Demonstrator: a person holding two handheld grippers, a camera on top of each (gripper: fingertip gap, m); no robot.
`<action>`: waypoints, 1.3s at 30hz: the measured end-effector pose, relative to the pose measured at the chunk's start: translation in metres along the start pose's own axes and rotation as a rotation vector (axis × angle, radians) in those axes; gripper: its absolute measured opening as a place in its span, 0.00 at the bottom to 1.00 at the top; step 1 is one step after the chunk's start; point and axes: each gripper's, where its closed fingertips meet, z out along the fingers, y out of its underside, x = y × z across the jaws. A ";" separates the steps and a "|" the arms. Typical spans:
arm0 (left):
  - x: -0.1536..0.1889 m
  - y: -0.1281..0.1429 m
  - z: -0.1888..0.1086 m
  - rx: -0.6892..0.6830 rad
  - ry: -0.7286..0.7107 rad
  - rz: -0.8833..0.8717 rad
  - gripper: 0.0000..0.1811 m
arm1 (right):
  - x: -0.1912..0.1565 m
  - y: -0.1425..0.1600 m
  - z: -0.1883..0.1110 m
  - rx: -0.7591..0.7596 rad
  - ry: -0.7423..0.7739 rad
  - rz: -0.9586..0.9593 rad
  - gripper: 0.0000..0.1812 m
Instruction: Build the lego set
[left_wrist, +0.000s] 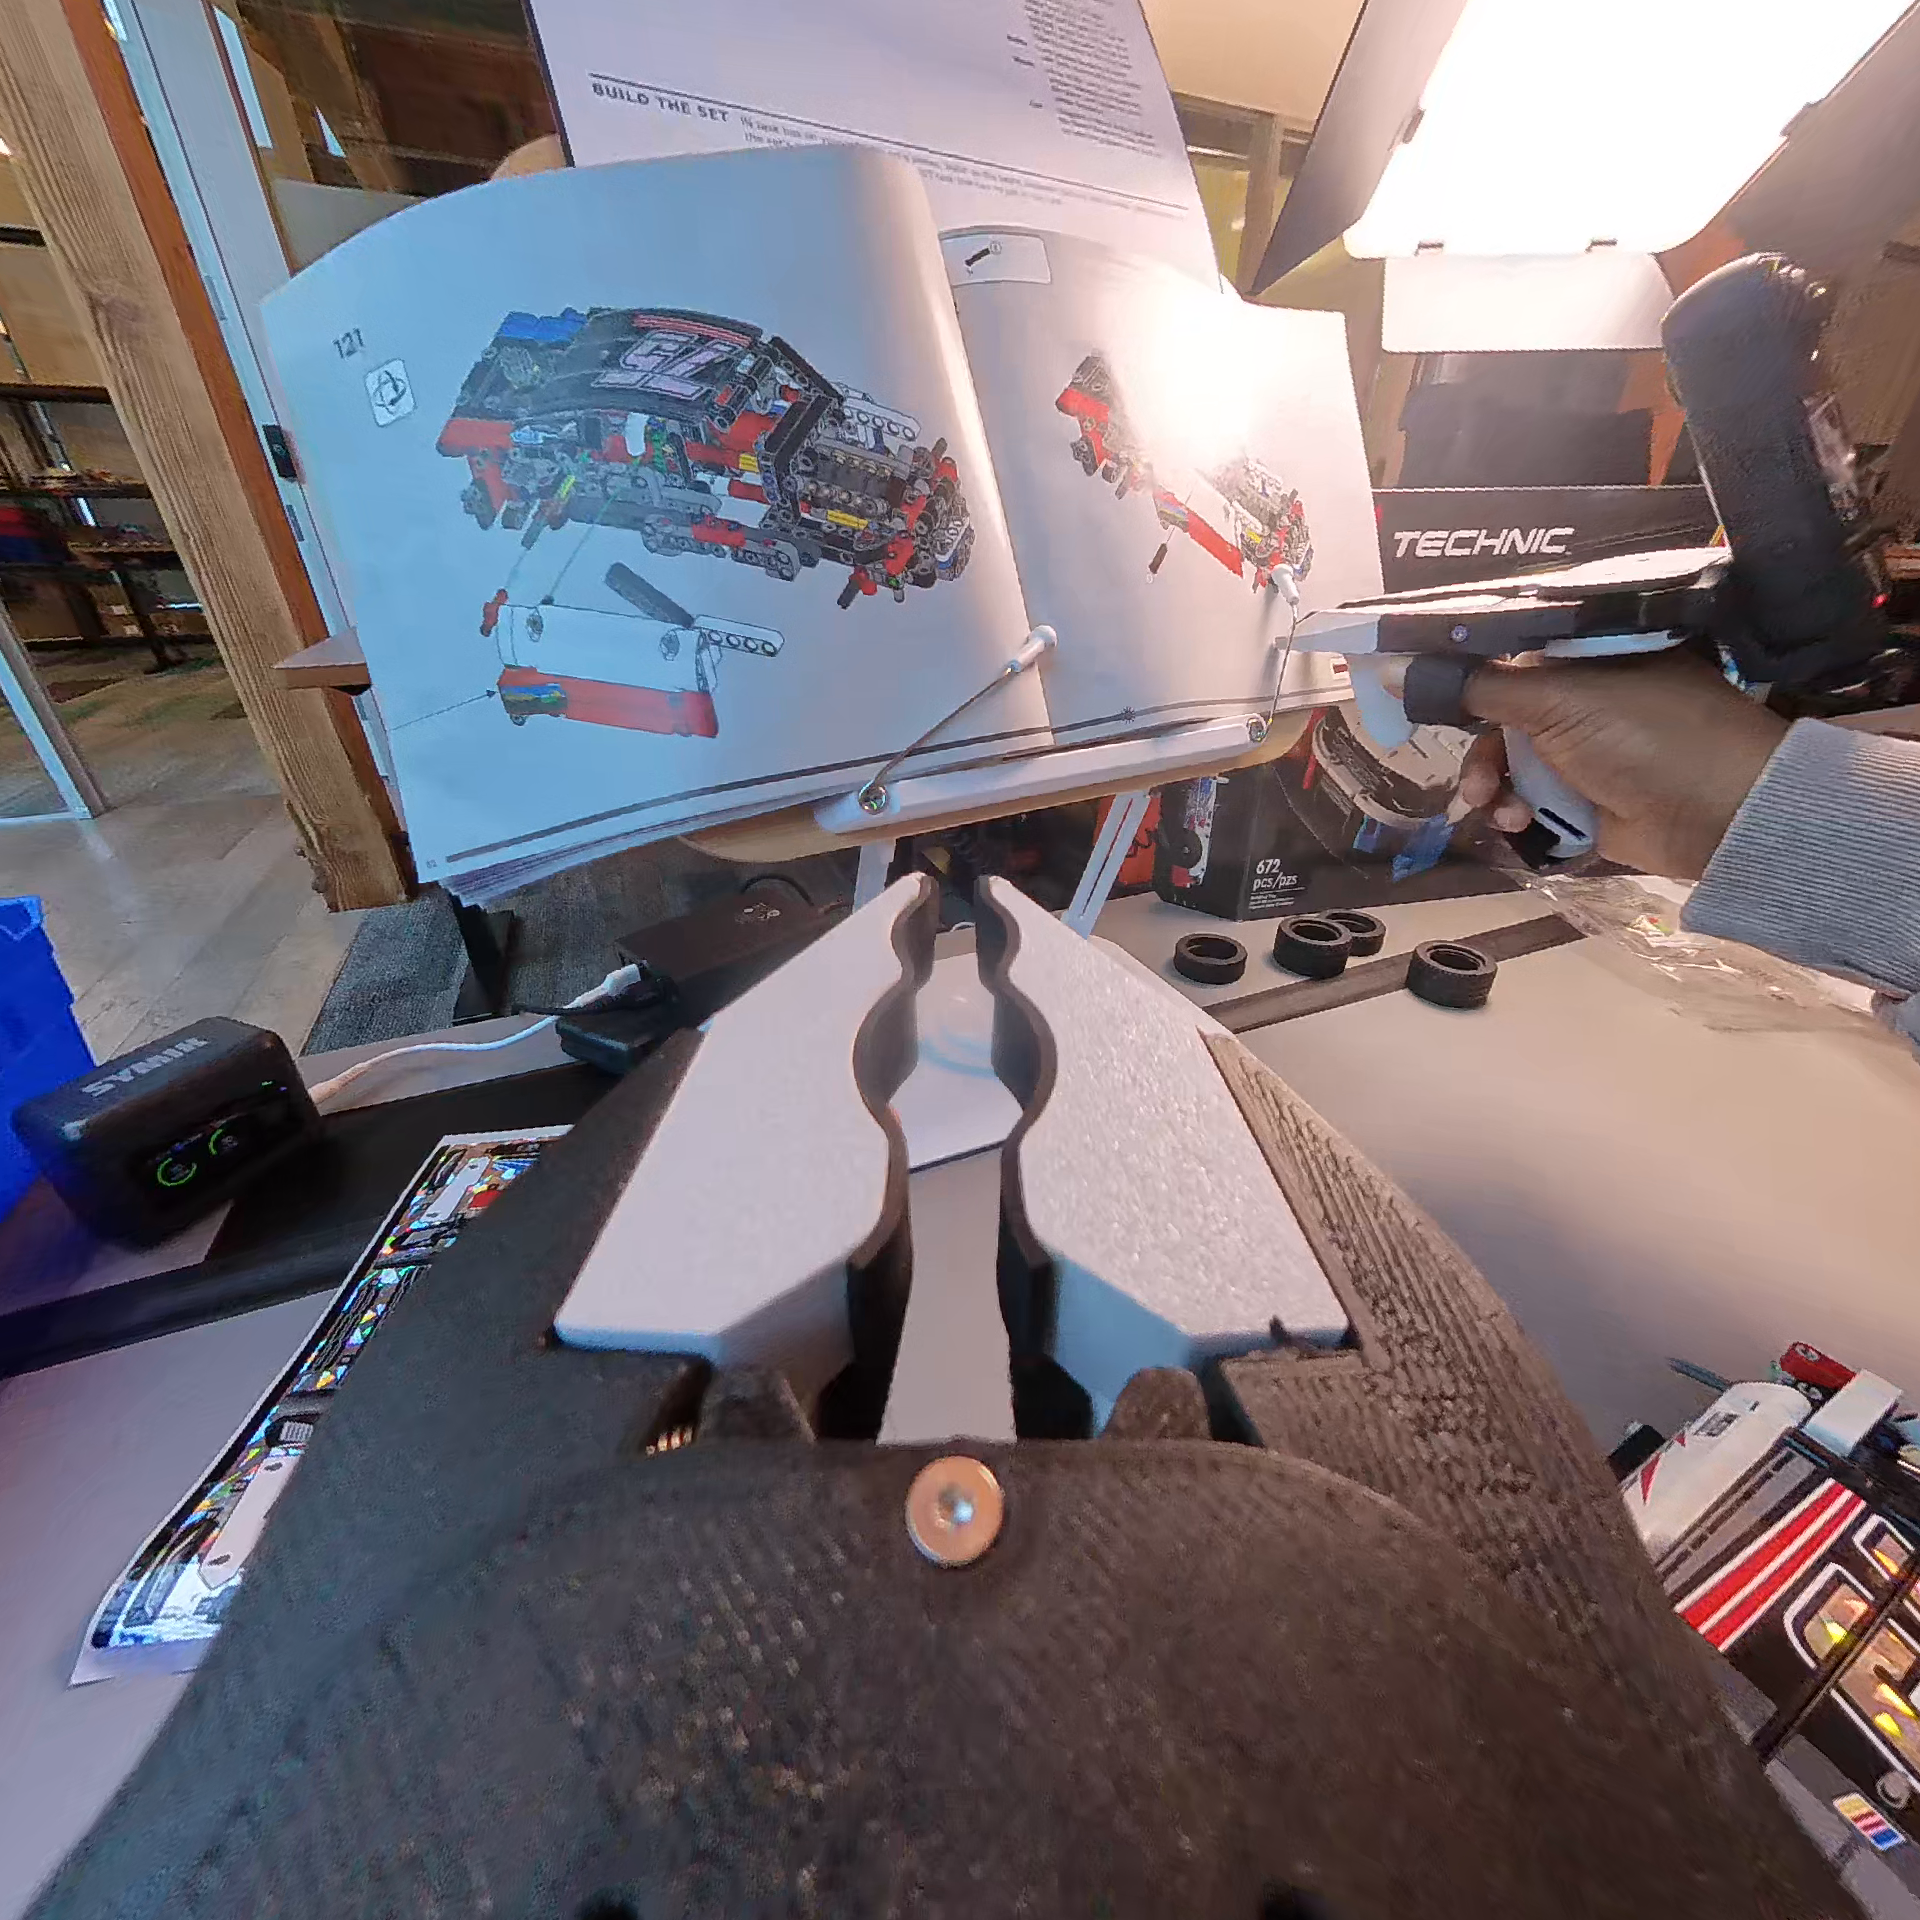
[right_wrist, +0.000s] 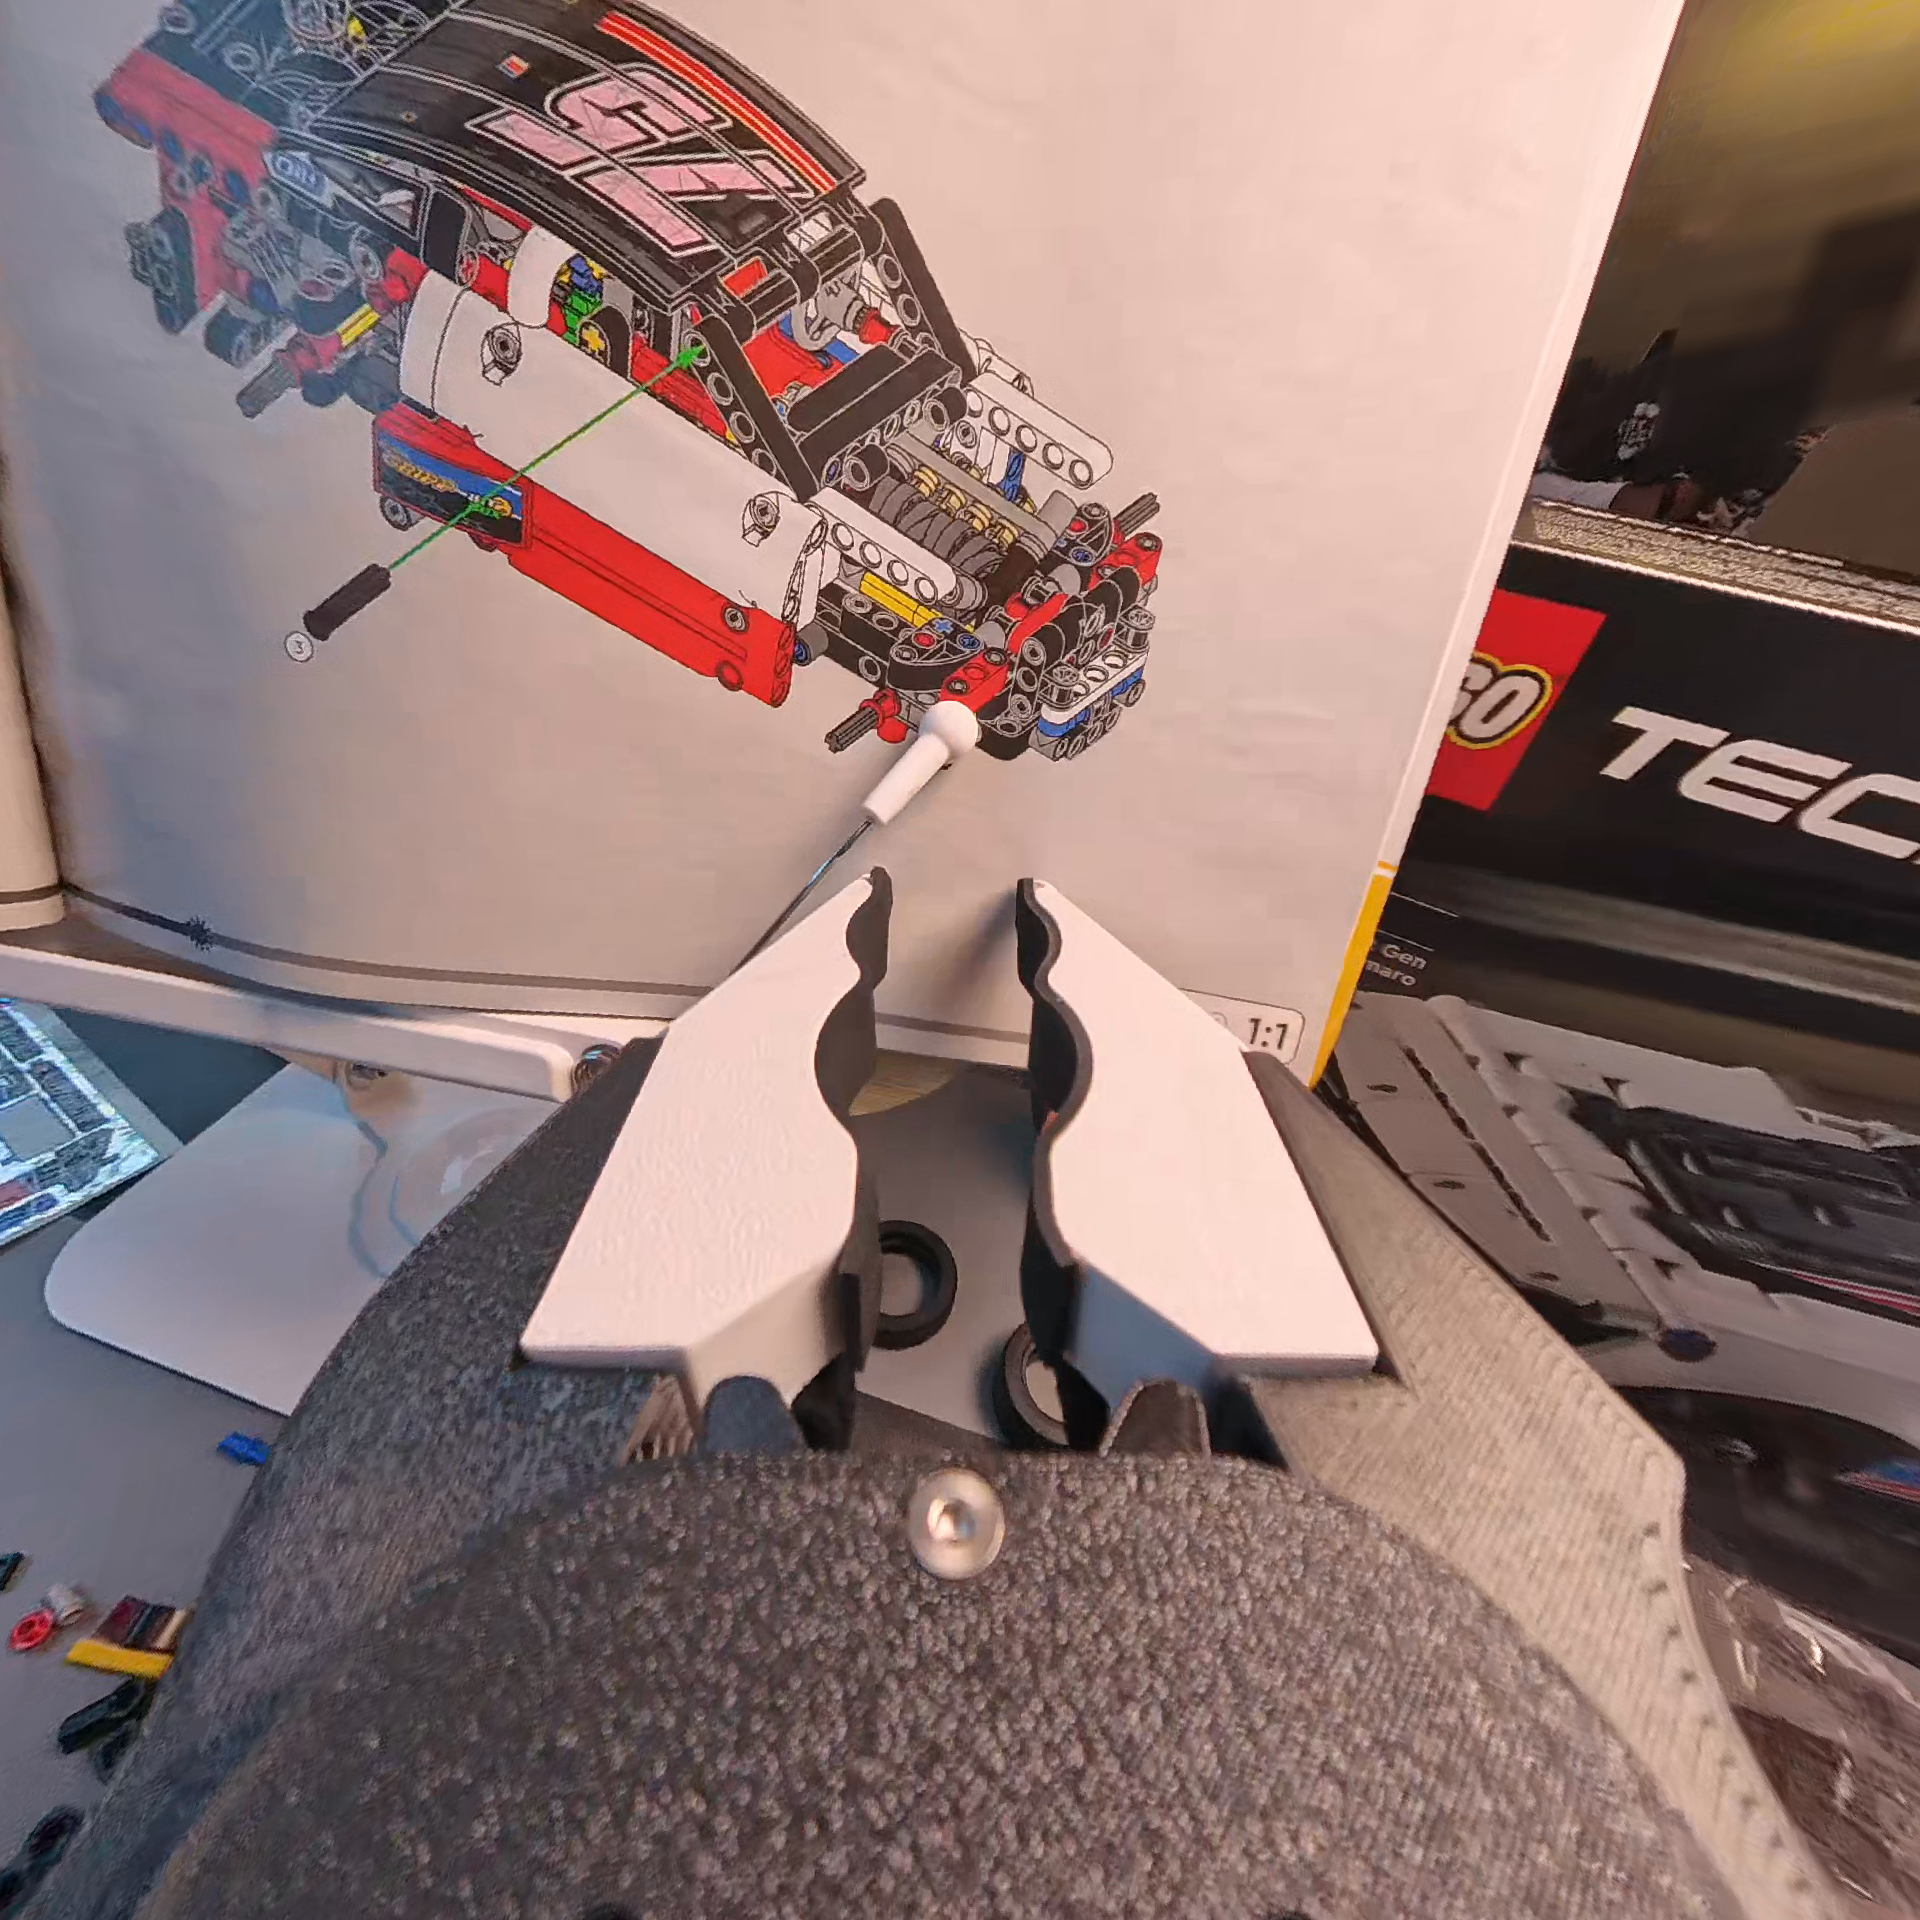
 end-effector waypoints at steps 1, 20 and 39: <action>-0.001 0.002 0.000 -0.004 0.000 -0.002 0.03 | 0.001 0.000 0.002 -0.004 -0.004 0.012 0.12; 0.011 0.028 0.005 -0.073 0.051 0.015 0.03 | -0.187 0.190 -0.132 -0.469 -1.059 -0.559 0.05; 0.030 0.026 0.002 -0.089 0.184 0.010 0.04 | -0.182 0.158 -0.156 -0.454 -1.021 -0.568 0.01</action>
